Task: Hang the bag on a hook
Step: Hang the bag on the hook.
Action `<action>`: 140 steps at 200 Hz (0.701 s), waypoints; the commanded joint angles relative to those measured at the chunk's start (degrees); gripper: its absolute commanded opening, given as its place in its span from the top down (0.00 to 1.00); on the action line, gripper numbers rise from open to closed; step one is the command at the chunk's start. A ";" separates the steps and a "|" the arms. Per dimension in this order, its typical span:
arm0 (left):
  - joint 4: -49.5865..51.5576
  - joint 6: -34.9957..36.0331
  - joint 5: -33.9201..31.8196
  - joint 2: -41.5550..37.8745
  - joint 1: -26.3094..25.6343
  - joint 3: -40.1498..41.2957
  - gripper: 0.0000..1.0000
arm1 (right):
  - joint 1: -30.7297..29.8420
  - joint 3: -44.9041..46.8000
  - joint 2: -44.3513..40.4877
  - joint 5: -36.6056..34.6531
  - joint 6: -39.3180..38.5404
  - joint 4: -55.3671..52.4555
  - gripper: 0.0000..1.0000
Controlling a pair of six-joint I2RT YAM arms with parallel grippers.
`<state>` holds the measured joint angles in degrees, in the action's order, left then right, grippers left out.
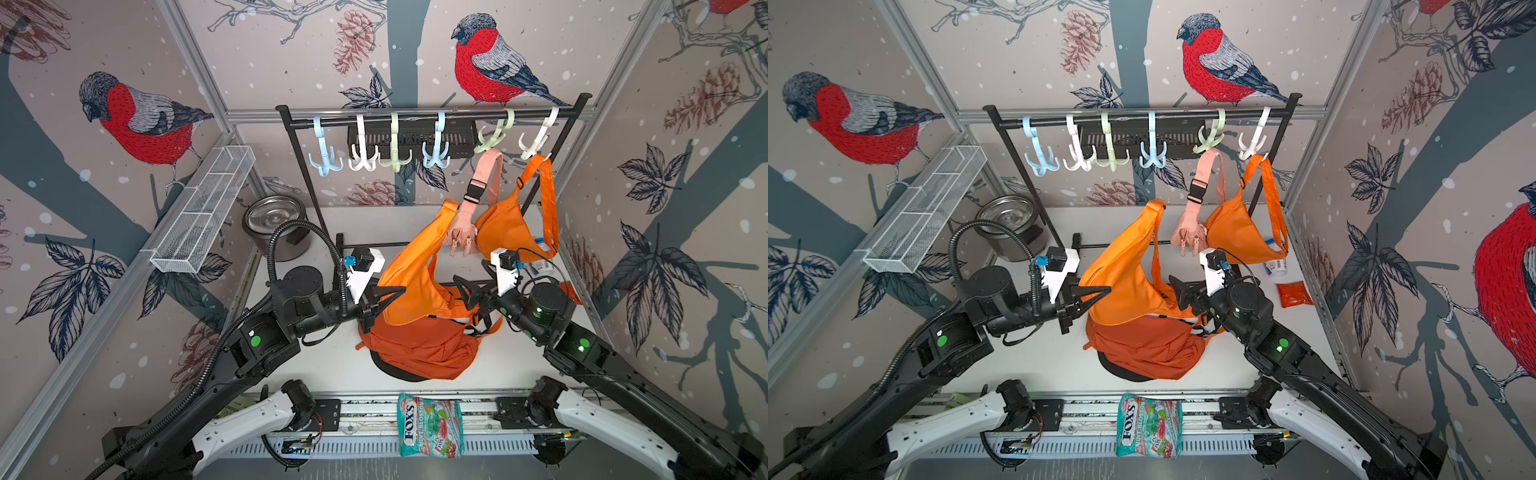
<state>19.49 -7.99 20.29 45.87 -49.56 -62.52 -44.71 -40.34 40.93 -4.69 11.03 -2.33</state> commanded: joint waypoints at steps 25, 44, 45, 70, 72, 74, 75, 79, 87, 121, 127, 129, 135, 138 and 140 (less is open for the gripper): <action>0.50 1.16 4.37 -0.40 0.08 -1.28 1.00 | 0.93 -2.03 5.46 9.32 -3.79 6.19 0.05; 0.39 0.94 5.08 -0.69 0.08 -1.37 1.00 | 2.97 -3.07 7.46 10.36 -4.17 6.66 0.04; 0.38 0.90 5.09 -0.65 0.08 -1.37 1.00 | 3.10 -3.12 7.52 10.47 -4.08 6.74 0.04; 0.48 0.58 6.07 -1.04 0.07 -1.25 1.00 | 7.26 -3.80 9.66 14.80 -3.36 8.53 0.05; 0.51 0.60 6.07 -1.13 0.05 -1.21 1.00 | 7.55 -3.86 9.87 15.15 -3.31 8.67 0.05; 0.54 0.58 6.07 -1.13 0.07 -1.20 1.00 | 7.78 -3.98 10.00 15.57 -3.25 8.83 0.05; 0.55 0.55 6.07 -1.13 0.08 -1.20 1.00 | 7.92 -4.01 10.07 15.80 -3.18 8.92 0.05; 0.60 0.55 6.07 -1.20 0.08 -1.20 1.00 | 8.36 -4.19 10.44 16.47 -3.09 9.14 0.05; 0.71 0.55 6.07 -1.30 0.08 -1.20 1.00 | 9.03 -4.52 11.10 17.80 -3.11 9.63 0.06; 0.83 0.41 6.25 -2.18 0.08 -1.00 1.00 | 11.05 -5.88 13.49 21.41 -3.32 11.15 0.09; 0.82 0.35 6.25 -2.35 0.08 -0.96 1.00 | 11.57 -6.06 13.93 22.21 -3.32 11.37 0.11; 0.88 0.41 6.25 -2.42 0.08 -0.96 1.00 | 11.70 -6.13 14.05 22.43 -3.28 11.44 0.11; 0.98 0.43 6.25 -2.58 0.08 -0.98 1.00 | 12.19 -6.36 14.37 23.04 -3.17 11.60 0.13; 1.06 0.42 6.29 -2.67 0.08 -0.94 1.00 | 12.52 -6.48 14.58 23.33 -3.20 11.68 0.13; 1.08 0.43 6.33 -2.70 0.08 -0.94 1.00 | 12.71 -6.55 14.72 23.52 -3.20 11.72 0.14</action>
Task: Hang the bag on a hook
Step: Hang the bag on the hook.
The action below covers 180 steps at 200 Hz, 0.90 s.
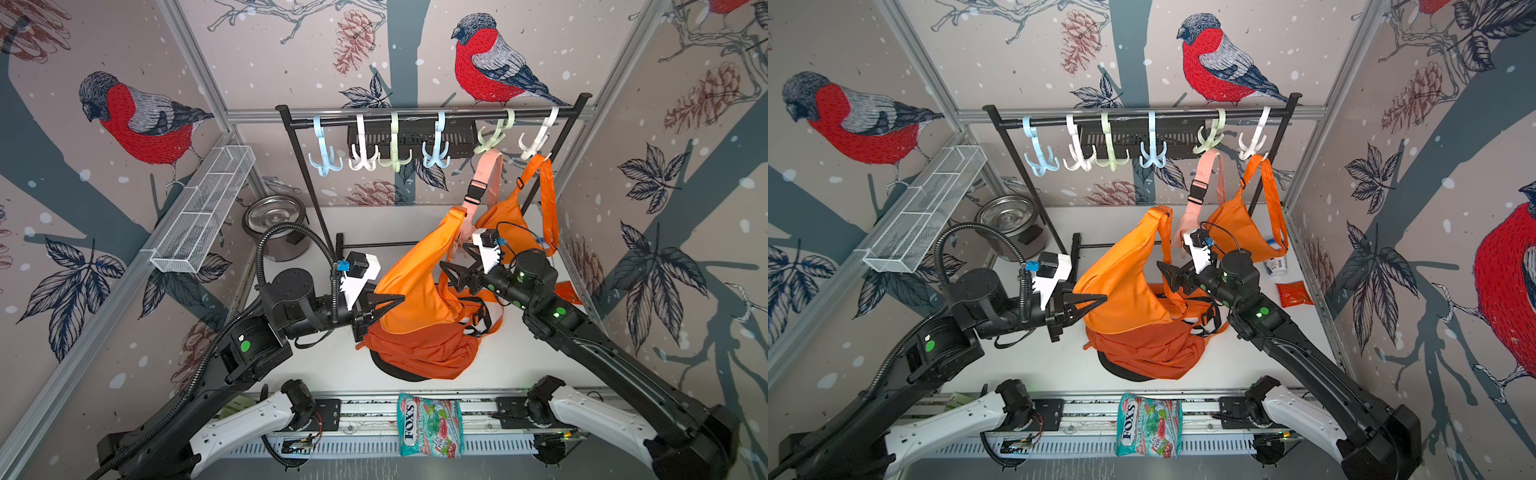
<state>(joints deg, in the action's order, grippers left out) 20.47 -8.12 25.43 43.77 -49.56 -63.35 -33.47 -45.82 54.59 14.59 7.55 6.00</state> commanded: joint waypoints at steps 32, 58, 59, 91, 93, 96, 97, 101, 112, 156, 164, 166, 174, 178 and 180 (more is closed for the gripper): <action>0.12 0.30 1.23 -1.71 0.08 0.30 1.00 | 3.72 -2.23 2.95 7.13 1.41 4.90 0.34; 0.39 0.15 0.40 -2.43 0.07 0.77 1.00 | 3.94 -3.39 3.89 7.90 1.80 4.59 0.63; 0.38 0.14 0.31 -2.45 0.07 0.82 1.00 | 3.94 -3.44 3.88 7.90 1.78 4.57 0.63; 0.14 -0.01 -0.80 -3.51 0.08 1.73 1.00 | 3.94 -3.13 3.38 7.66 1.75 4.22 0.80; 0.15 0.02 -0.88 -3.51 0.08 1.78 1.00 | 3.94 -3.13 3.32 7.63 1.76 4.25 0.81; 0.10 -0.01 -0.97 -3.58 0.01 1.87 1.00 | 3.94 -3.02 3.25 7.57 1.72 4.20 0.82; 0.06 0.01 -0.98 -3.55 0.05 1.85 1.00 | 3.94 -3.03 3.21 7.61 1.74 4.20 0.83; 0.02 0.03 -1.07 -3.64 0.08 1.93 1.00 | 3.94 -2.92 3.09 7.50 1.69 4.20 0.85; -0.17 -0.04 -1.24 -3.69 0.08 2.22 1.00 | 3.94 -2.96 2.71 7.17 1.76 4.11 0.90; -1.17 -0.19 -3.30 -4.37 0.08 3.36 1.00 | 3.94 -2.61 1.32 4.81 1.59 3.49 0.96; -1.42 -0.25 -3.61 -4.57 0.03 3.60 1.00 | 3.94 -2.50 0.97 3.97 1.59 3.41 0.96; -1.47 -0.23 -3.80 -4.63 0.07 3.66 1.00 | 3.94 -2.47 0.92 3.72 1.59 3.41 0.96; -1.65 -0.62 -4.55 -4.94 0.08 3.91 1.00 | 3.94 -2.53 0.72 2.70 1.54 3.32 0.97; -1.76 -0.69 -5.03 -5.08 0.08 4.15 1.00 | 3.94 -2.71 0.70 2.04 1.66 3.12 0.97; -1.82 -0.74 -5.26 -5.22 0.08 4.23 1.00 | 3.94 -2.81 0.63 1.72 1.65 3.03 0.97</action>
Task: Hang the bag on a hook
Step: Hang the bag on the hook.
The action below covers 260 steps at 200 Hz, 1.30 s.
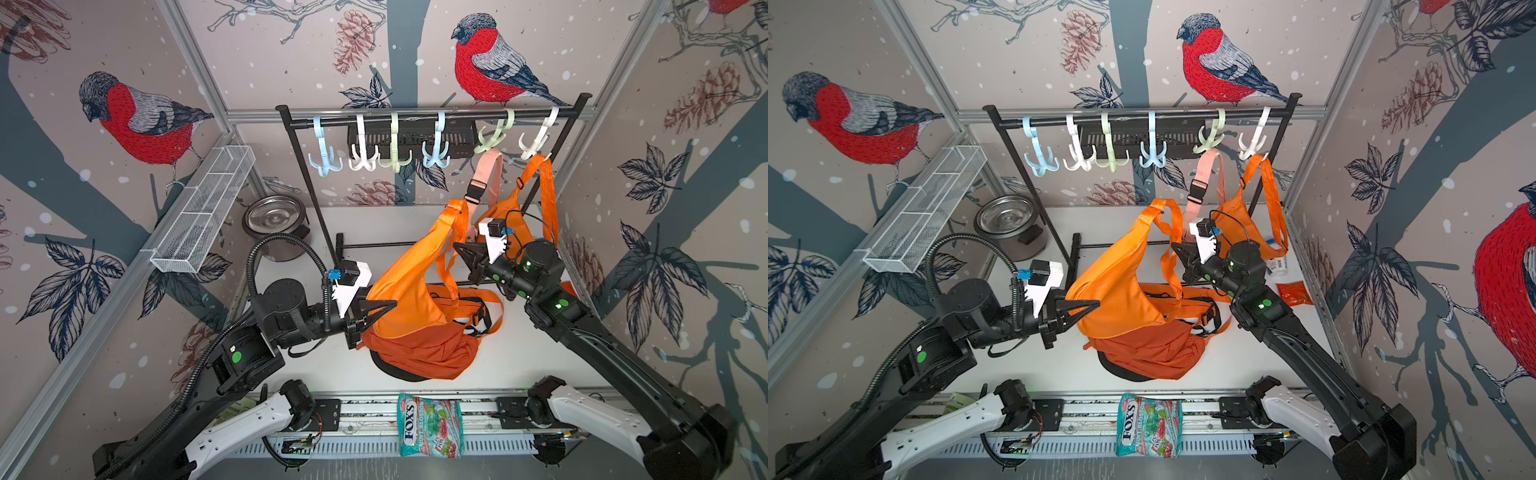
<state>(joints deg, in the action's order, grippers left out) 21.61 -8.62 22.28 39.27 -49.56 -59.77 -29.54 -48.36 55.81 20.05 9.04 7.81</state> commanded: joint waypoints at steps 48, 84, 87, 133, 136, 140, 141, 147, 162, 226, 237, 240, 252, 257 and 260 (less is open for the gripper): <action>-7.85 -4.47 -10.16 -4.31 0.09 6.24 1.00 | 0.01 -7.15 0.92 -13.10 0.36 -3.72 0.97; -8.50 -5.95 -16.62 -4.51 0.05 6.81 1.00 | 0.09 -17.64 4.90 -18.98 0.00 -7.23 0.97; -8.63 -6.03 -17.13 -4.59 0.03 6.81 1.00 | 0.10 -18.62 5.39 -19.50 0.01 -7.54 0.97; -11.17 -7.46 -17.42 -3.34 0.08 7.28 1.00 | 1.91 -32.41 14.04 -22.05 -1.32 -10.45 0.98; -11.23 -7.50 -17.31 -3.17 0.08 7.36 1.00 | 2.10 -33.32 14.70 -21.85 -1.39 -10.57 0.98; -11.31 -7.57 -17.12 -3.02 0.03 7.53 1.00 | 2.28 -34.54 15.54 -21.62 -1.44 -10.79 0.98; -11.32 -7.60 -17.11 -2.95 0.06 7.59 1.00 | 2.33 -34.88 15.64 -21.63 -1.46 -10.89 0.98; -11.40 -7.76 -16.94 -2.80 0.08 7.80 1.00 | 2.55 -36.82 17.59 -21.33 -1.79 -11.37 0.98; -12.04 -8.30 -16.63 -2.93 0.08 8.74 1.00 | 2.64 -41.65 21.07 -21.30 -2.76 -12.68 0.98; -15.02 -10.67 -14.18 -3.02 0.07 12.15 1.00 | 2.05 -56.14 32.52 -23.32 -6.16 -17.54 0.98; -15.85 -11.25 -14.09 -2.96 0.08 12.76 1.00 | 1.47 -58.21 34.12 -24.29 -7.26 -18.56 0.98; -16.07 -11.43 -14.07 -2.92 0.08 12.95 1.00 | 1.24 -58.84 34.55 -24.56 -7.54 -18.92 0.98; -16.97 -12.01 -14.03 -2.86 0.08 13.52 1.00 | 0.52 -60.76 36.02 -25.66 -8.68 -20.02 0.98; -17.19 -12.17 -14.04 -2.75 0.08 13.69 1.00 | 0.08 -61.70 36.79 -26.29 -9.29 -20.48 0.98; -17.36 -12.32 -14.00 -2.64 0.08 13.79 1.00 | -0.20 -62.22 37.21 -26.73 -9.59 -20.74 0.98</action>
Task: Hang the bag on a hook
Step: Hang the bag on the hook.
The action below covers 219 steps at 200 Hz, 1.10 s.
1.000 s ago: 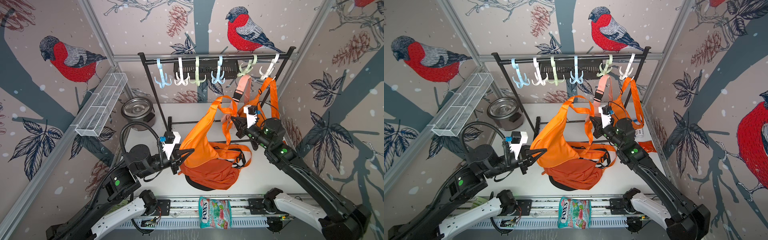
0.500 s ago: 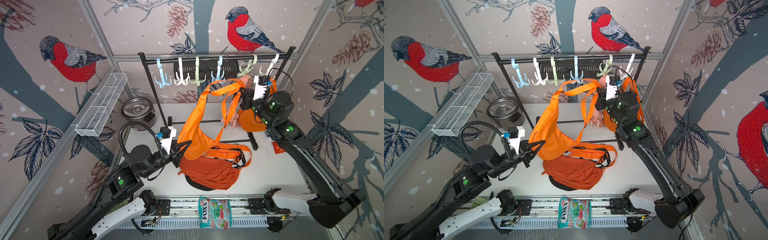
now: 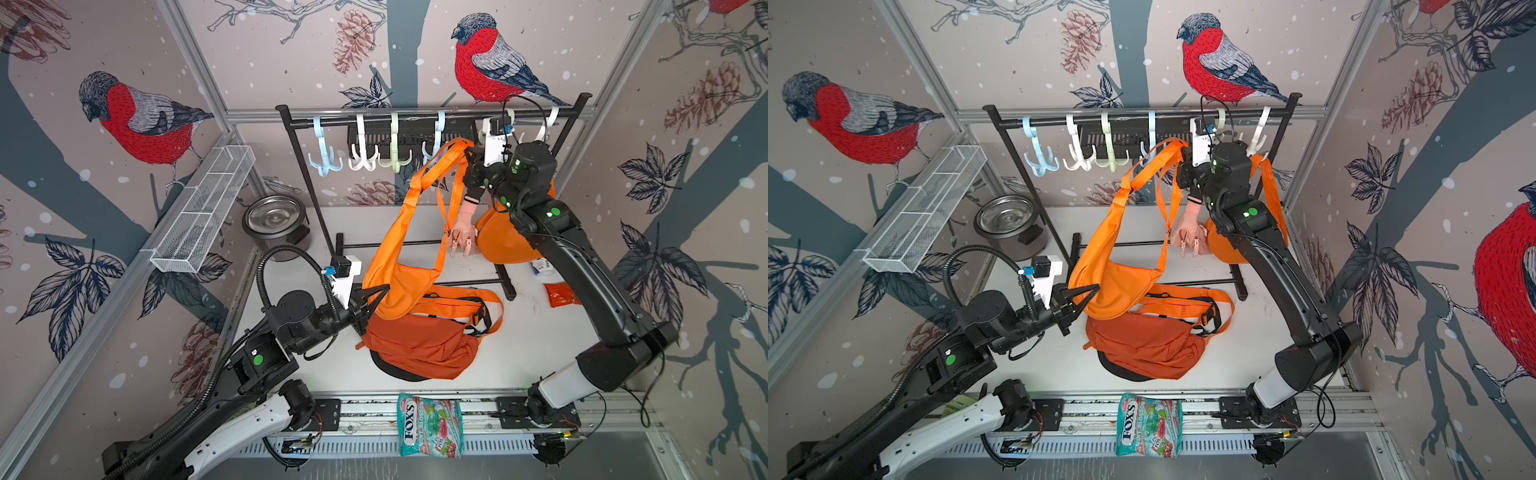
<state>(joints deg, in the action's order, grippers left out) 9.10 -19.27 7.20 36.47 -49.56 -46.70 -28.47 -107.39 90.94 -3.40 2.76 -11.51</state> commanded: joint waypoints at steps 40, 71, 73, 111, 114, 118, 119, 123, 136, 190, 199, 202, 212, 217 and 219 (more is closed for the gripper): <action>-6.40 -2.29 1.52 1.32 0.08 1.21 1.00 | -4.15 -8.97 6.71 -7.65 -7.43 -5.10 0.98; -7.59 -2.96 2.49 1.85 0.08 2.19 1.00 | -4.84 -6.94 6.52 -9.31 -8.23 -4.92 0.98; -7.65 -2.97 2.49 1.90 0.06 2.33 1.00 | -4.84 -6.60 6.35 -9.29 -8.22 -4.75 0.98; -7.86 -3.67 2.61 1.29 0.08 3.87 1.00 | -4.75 0.70 3.19 -8.39 -7.78 -1.40 0.98; -7.87 -3.75 2.63 1.20 0.08 4.01 1.00 | -4.68 1.16 2.93 -8.26 -7.77 -1.21 0.98; -7.87 -3.84 2.53 1.04 0.08 4.19 1.00 | -4.67 1.77 2.58 -8.21 -7.73 -0.91 0.98; -7.87 -3.85 2.50 1.01 0.03 4.26 1.00 | -4.67 1.94 2.49 -8.21 -7.71 -0.81 0.98; -7.96 -4.04 2.44 0.87 0.08 4.47 1.00 | -4.67 2.51 2.18 -8.24 -7.61 -0.54 0.98; -8.22 -4.45 2.27 0.52 0.08 5.31 1.00 | -4.49 4.33 1.25 -7.77 -7.35 0.23 0.98; -9.28 -6.54 2.34 -0.14 0.08 9.53 1.00 | -3.57 9.01 -1.08 -7.49 -6.65 1.12 0.91; -9.52 -6.79 2.37 -0.22 0.08 10.15 1.00 | -3.35 10.09 -1.68 -7.43 -6.31 1.54 0.88; -9.62 -6.79 2.37 -0.24 0.08 10.36 1.00 | -3.27 10.44 -1.91 -7.41 -6.21 1.71 0.87; -9.92 -7.01 2.31 -0.41 0.08 10.96 1.00 | -3.11 11.74 -2.74 -7.25 -5.87 2.18 0.84; -10.05 -7.01 2.29 -0.43 0.06 11.22 1.00 | -3.08 12.39 -3.05 -7.24 -5.76 2.40 0.81; -10.06 -7.01 2.27 -0.43 0.07 11.26 1.00 | -3.08 12.56 -3.20 -7.28 -5.75 2.48 0.80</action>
<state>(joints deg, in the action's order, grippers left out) 3.27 -25.17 8.91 36.36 -49.56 -36.36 -31.77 -96.84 89.34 -10.85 -4.25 -12.73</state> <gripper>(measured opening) 0.087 0.155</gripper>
